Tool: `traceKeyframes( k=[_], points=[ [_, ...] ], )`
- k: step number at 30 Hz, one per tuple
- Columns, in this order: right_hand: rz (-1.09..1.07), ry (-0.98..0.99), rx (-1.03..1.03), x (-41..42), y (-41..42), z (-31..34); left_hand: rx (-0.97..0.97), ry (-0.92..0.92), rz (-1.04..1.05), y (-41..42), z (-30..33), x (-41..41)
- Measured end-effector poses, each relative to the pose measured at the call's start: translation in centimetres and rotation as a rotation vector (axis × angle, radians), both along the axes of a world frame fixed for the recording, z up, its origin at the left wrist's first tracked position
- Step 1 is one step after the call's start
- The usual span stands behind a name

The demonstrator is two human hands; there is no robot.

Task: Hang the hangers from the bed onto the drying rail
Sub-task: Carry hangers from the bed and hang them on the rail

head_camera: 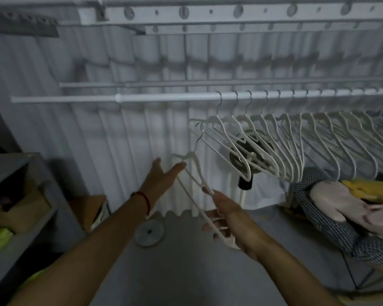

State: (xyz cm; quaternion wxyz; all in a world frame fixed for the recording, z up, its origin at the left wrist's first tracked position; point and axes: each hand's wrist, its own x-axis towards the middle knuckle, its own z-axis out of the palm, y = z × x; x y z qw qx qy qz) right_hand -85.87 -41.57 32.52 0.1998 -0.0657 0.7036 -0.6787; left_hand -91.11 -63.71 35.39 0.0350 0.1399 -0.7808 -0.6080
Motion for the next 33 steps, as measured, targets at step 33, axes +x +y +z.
traceKeyframes(
  k=[33],
  points=[
    [-0.278,-0.047,0.086,-10.4,-4.3,6.1,-1.312,0.636,-0.061,-5.8,11.0,-18.1]
  ],
)
